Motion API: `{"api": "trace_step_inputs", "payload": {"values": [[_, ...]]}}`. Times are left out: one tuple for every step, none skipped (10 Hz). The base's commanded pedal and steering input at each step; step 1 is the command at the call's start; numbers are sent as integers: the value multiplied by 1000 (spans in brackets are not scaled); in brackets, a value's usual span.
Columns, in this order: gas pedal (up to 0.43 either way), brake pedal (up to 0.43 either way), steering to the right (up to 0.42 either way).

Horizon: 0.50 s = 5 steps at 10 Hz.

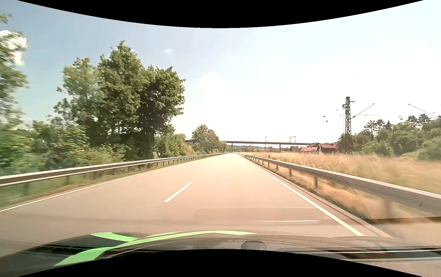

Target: Follow the waypoints while adhering to traffic rules and regulations

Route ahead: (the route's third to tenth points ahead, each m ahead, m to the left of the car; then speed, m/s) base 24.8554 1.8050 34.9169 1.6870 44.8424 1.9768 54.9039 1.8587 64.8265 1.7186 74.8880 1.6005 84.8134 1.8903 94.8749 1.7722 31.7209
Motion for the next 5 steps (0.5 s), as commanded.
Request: {"api": "trace_step_inputs", "payload": {"values": [[189, 0, -1], [157, 0, -1], [110, 0, -1], [47, 0, -1], [47, 0, -1]]}}
